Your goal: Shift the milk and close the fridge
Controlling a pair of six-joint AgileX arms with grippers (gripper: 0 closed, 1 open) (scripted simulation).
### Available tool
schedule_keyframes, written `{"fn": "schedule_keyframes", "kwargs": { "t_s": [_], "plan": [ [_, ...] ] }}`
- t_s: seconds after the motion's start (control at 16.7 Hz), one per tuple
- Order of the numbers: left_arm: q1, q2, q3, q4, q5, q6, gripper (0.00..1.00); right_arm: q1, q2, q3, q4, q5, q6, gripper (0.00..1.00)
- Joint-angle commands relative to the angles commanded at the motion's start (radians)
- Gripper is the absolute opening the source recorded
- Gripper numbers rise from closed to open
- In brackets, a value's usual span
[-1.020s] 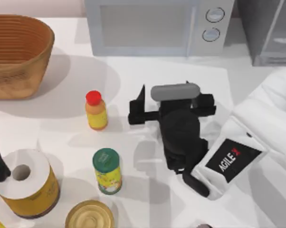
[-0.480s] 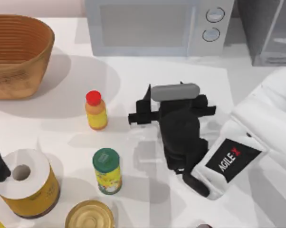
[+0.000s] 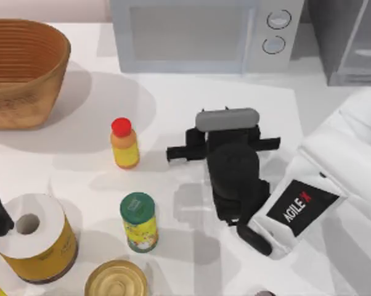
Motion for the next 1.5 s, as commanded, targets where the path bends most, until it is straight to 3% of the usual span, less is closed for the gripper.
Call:
{"fn": "schedule_keyframes", "kwargs": {
  "t_s": [1.2, 1.5],
  "plan": [
    [0.0, 0.0, 0.0, 0.0, 0.0, 0.0, 1.0, 0.0, -0.11, -0.015, -0.092, -0.004, 0.003, 0.0],
    [0.0, 0.0, 0.0, 0.0, 0.0, 0.0, 1.0, -0.15, -0.251, -0.157, -0.107, -0.145, -0.021, 0.0]
  ]
}}
